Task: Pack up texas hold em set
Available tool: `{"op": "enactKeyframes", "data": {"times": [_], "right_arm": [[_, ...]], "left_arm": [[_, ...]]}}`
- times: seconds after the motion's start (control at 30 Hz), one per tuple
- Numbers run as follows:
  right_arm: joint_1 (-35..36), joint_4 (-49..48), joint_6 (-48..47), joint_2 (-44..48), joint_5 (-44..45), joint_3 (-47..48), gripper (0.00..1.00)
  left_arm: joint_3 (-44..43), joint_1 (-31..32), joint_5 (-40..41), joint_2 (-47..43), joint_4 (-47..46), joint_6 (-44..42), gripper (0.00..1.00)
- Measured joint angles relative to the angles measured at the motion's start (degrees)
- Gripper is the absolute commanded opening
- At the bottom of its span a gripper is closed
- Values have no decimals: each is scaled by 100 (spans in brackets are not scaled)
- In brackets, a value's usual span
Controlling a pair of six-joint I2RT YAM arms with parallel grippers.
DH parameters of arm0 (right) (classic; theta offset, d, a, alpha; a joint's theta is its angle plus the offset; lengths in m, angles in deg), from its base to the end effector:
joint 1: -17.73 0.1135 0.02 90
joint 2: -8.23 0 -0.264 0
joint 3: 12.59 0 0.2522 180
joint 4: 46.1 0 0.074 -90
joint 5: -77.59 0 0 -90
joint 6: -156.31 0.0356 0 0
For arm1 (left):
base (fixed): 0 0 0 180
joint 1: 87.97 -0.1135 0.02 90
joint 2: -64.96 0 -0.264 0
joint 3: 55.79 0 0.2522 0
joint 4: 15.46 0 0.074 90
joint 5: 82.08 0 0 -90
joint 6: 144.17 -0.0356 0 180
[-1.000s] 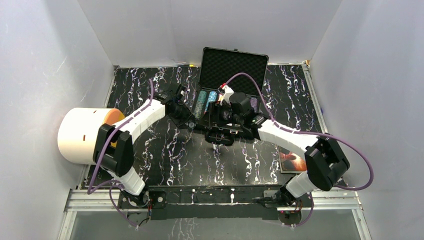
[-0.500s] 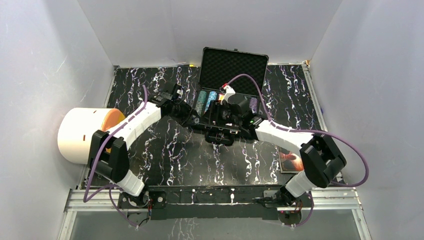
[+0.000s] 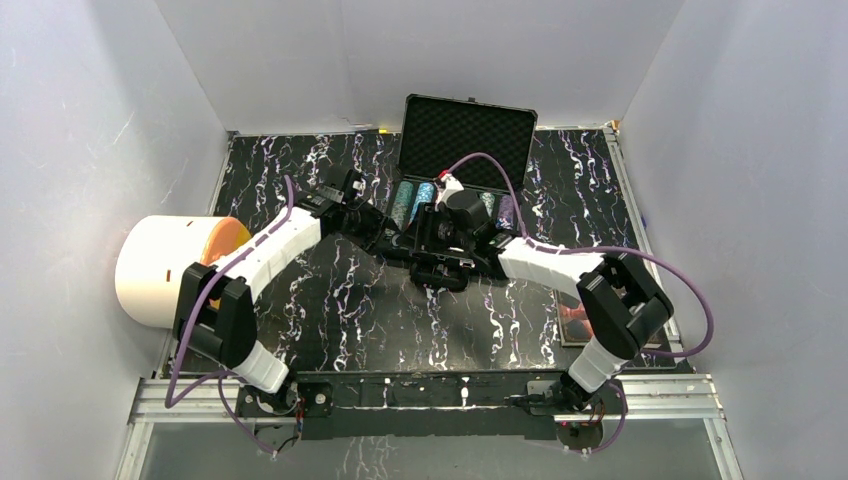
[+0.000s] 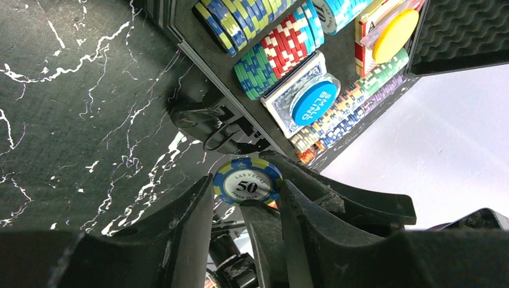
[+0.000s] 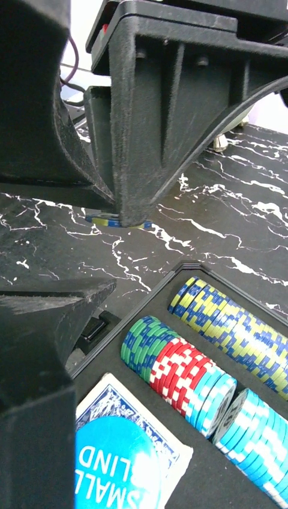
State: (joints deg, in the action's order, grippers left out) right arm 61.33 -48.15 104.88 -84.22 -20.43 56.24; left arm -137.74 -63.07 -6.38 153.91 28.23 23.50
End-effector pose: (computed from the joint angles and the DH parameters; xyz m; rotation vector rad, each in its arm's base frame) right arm 0.2601 0.2546 0.2360 -0.1923 2.0953 1.0502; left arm 0.2994 -0.1487 0.2628 -1.1056 2.5043 -0.9767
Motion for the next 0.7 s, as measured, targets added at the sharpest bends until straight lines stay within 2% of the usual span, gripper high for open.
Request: {"op": "enactKeyframes", "data": {"times": [0.1,0.2,0.23,0.27,0.3,0.4,0.53,0.6,0.7], "right_arm": [[0,-127,31,-98,-31,37,45],[0,-212,55,-131,-90,70,28],[0,-236,48,-149,-114,87,19],[2,-262,61,-195,-157,142,5],[7,-282,52,-221,-181,168,0],[7,-149,-546,-345,-179,369,0],[4,299,-2319,-387,-264,688,0],[4,540,-3324,-769,-466,1309,0],[7,678,-3858,-1054,-634,1534,0]], "left_arm": [[24,0,-22,0,0,39,39],[26,0,-33,0,-39,79,39],[31,-4,-35,0,-63,90,42],[33,-4,-33,0,-83,103,54],[35,-9,-28,-2,-87,109,67],[55,-149,131,-122,-42,-76,85],[-328,-911,879,-350,343,-1139,87],[-586,-1215,1095,-350,411,-1668,88],[-625,-1292,1051,-348,511,-2015,88]]}}
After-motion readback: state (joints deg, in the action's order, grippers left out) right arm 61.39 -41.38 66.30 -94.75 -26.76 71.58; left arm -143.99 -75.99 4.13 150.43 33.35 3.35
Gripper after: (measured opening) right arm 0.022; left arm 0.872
